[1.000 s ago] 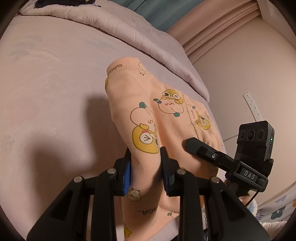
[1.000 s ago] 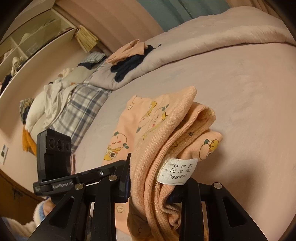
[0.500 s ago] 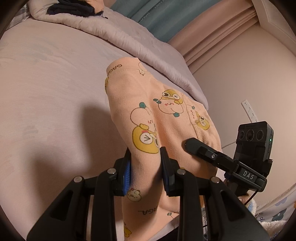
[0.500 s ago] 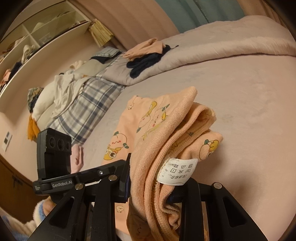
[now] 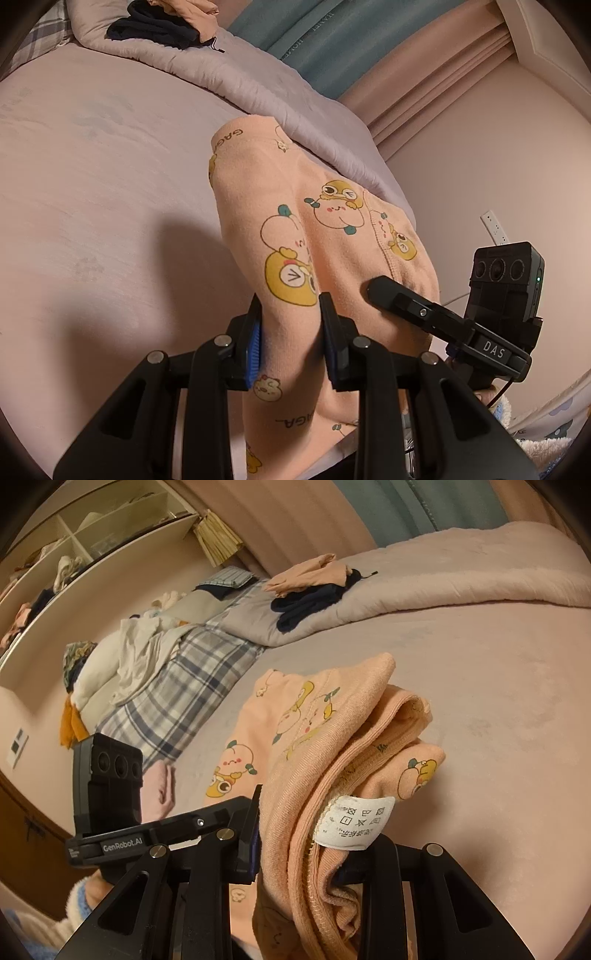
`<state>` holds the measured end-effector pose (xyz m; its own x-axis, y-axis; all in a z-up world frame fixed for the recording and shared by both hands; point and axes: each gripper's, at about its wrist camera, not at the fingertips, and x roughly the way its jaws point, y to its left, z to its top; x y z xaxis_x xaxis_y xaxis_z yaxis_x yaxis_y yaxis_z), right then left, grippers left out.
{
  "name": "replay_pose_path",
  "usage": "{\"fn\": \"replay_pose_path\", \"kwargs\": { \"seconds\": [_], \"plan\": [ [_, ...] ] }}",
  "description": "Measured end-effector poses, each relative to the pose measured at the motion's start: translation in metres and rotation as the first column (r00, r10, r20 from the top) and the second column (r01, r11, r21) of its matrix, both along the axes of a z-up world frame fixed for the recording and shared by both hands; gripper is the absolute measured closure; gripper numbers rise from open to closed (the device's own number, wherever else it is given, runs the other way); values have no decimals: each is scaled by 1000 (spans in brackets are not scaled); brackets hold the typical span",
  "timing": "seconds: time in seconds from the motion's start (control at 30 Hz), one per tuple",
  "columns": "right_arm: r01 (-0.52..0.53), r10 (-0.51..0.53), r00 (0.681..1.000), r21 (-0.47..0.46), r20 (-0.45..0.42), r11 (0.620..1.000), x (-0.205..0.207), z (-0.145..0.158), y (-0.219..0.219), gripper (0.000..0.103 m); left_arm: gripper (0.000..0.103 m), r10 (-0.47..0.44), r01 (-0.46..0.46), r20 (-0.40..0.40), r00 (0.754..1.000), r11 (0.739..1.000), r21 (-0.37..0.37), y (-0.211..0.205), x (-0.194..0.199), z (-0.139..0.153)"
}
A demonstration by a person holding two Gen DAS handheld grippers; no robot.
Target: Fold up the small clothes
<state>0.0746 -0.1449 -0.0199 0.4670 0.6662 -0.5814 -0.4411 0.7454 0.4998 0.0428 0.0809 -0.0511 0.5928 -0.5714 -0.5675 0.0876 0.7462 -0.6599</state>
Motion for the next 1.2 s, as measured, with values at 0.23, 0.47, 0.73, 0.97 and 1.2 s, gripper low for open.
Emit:
{"fn": "replay_pose_path", "kwargs": {
  "seconds": [0.23,0.47,0.73,0.97,1.2],
  "plan": [
    [-13,13,1000,-6,6,1000,2,2,9,72,76,9,-9,6,1000,1000,2,6,-4,4],
    [-12,12,1000,-8,6,1000,3,1,11,72,76,14,-14,6,1000,1000,6,10,-8,5],
    [-12,12,1000,-5,2,1000,6,0,14,72,76,19,-19,2,1000,1000,6,11,-9,6],
    [-8,8,1000,-3,-12,1000,15,-5,18,72,76,21,-21,-11,1000,1000,6,11,-10,4],
    [0,0,1000,-3,-27,1000,20,-8,22,72,77,25,-25,-25,999,1000,3,11,-8,2]
  ]
}}
